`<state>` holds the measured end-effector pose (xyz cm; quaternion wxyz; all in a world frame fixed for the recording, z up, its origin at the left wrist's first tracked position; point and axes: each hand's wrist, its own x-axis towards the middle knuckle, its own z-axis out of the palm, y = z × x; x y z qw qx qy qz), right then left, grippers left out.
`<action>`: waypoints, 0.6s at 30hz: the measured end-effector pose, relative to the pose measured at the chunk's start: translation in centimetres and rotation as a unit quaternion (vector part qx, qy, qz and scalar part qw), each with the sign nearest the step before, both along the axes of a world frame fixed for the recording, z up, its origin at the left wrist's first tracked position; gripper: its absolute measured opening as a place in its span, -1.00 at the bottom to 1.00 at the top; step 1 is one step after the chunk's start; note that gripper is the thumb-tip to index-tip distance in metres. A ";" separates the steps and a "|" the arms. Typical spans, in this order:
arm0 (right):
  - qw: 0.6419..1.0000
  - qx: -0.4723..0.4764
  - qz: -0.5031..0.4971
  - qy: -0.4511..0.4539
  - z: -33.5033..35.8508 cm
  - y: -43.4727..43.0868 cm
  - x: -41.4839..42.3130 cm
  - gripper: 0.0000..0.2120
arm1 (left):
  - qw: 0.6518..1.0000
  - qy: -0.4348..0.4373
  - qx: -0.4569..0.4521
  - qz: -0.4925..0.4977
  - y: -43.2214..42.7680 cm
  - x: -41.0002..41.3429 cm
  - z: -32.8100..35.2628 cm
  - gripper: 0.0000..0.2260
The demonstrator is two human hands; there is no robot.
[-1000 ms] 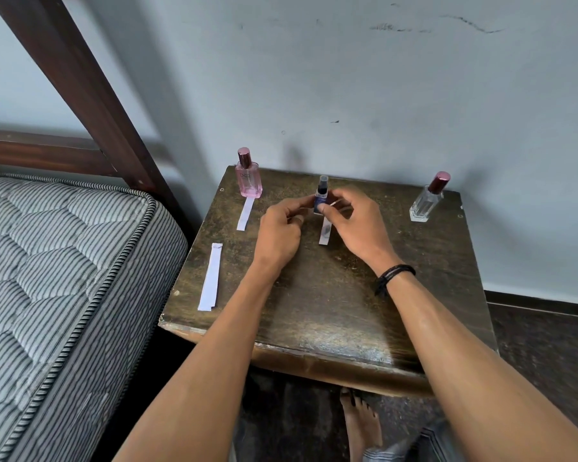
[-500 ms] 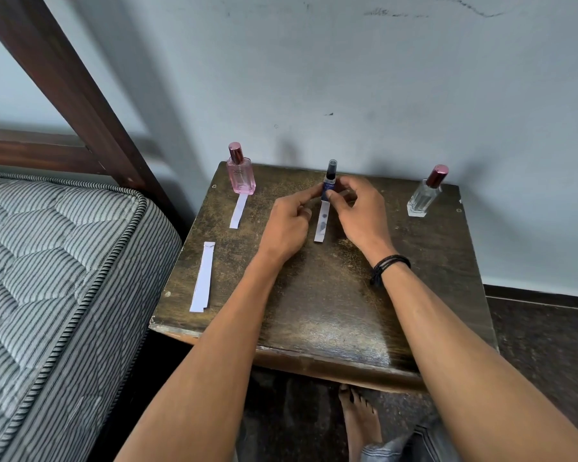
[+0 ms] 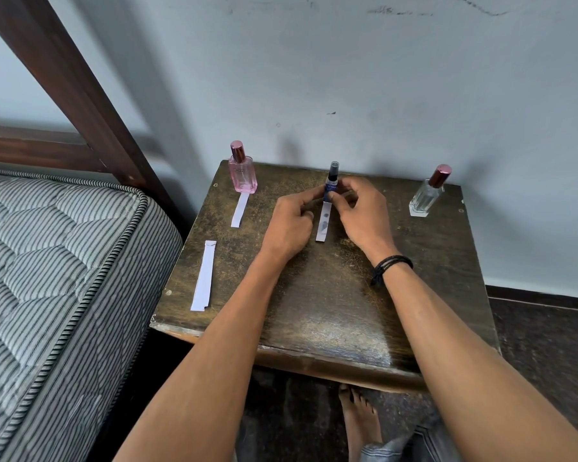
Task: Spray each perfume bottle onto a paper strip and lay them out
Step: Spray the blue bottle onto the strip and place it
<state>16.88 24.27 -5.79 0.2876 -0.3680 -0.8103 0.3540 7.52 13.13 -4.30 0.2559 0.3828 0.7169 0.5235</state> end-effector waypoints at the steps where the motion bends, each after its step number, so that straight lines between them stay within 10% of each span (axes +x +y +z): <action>1: 1.000 -0.001 0.001 -0.002 0.0 0.0 0.0 -0.79 | 1.000 0.003 -0.002 0.001 0.0 0.0 0.0 -0.45; 18: 0.997 -0.075 0.015 -0.008 0.2 0.2 0.5 -0.54 | 0.999 0.014 -0.041 0.033 -0.9 -1.0 -0.7 -0.52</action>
